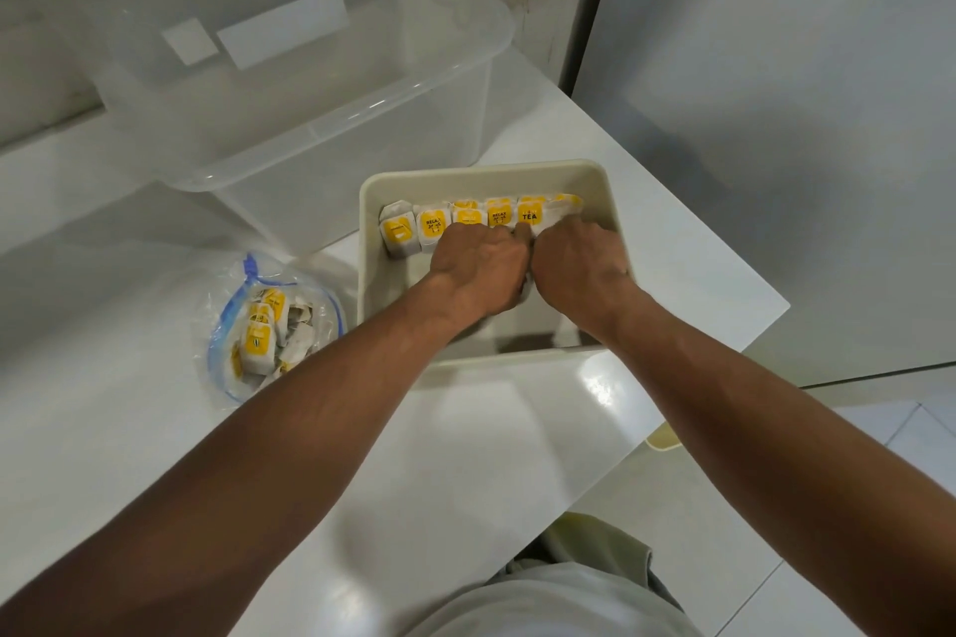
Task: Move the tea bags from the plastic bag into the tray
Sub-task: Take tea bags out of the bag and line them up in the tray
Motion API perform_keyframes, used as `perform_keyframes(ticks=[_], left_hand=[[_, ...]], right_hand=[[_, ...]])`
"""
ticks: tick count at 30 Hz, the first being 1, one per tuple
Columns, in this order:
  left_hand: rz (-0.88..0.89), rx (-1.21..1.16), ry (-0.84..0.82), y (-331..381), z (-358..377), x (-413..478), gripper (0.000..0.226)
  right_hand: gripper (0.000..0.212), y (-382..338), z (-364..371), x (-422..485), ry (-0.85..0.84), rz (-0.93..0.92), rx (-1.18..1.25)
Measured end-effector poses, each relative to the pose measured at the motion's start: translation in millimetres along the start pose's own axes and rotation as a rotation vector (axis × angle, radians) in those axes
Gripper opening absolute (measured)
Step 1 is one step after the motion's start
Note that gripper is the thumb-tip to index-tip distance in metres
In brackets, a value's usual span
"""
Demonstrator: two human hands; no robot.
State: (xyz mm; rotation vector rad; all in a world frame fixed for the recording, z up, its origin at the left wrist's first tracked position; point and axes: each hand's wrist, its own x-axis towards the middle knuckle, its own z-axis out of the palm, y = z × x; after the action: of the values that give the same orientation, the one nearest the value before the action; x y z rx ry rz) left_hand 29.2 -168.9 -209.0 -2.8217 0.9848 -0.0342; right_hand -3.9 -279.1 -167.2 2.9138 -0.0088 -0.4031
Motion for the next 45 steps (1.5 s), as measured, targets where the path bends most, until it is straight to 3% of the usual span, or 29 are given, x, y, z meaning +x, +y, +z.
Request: perform_keyframes(ticks=[10, 22, 30, 35, 38, 42, 45], left_hand=[[-0.005, -0.017, -0.027, 0, -3, -5, 0.032], [0.002, -0.013, -0.053, 2, -1, 0, 0.045], [0.023, -0.043, -0.002, 1, -8, -7, 0.04], [0.071, -0.009, -0.04, 9, -15, -6, 0.047], [0.084, -0.015, -0.056, 16, -14, -3, 0.038], [0.019, -0.166, -0.041, 12, -16, -2, 0.046], [-0.111, -0.461, -0.144, -2, -23, -4, 0.061]], right_hand=[[0.029, -7, -4, -8, 0.032, -0.015, 0.042], [0.029, 4, -2, 0, 0.004, -0.005, 0.056], [0.027, 12, -10, -11, 0.009, 0.042, 0.152], [0.025, 32, -26, -6, 0.096, 0.105, 0.164], [0.033, 49, -37, 2, 0.188, 0.17, 0.195], [0.036, 65, -41, 11, 0.268, 0.137, 0.323], [0.027, 64, -35, 12, 0.208, 0.002, 0.475]])
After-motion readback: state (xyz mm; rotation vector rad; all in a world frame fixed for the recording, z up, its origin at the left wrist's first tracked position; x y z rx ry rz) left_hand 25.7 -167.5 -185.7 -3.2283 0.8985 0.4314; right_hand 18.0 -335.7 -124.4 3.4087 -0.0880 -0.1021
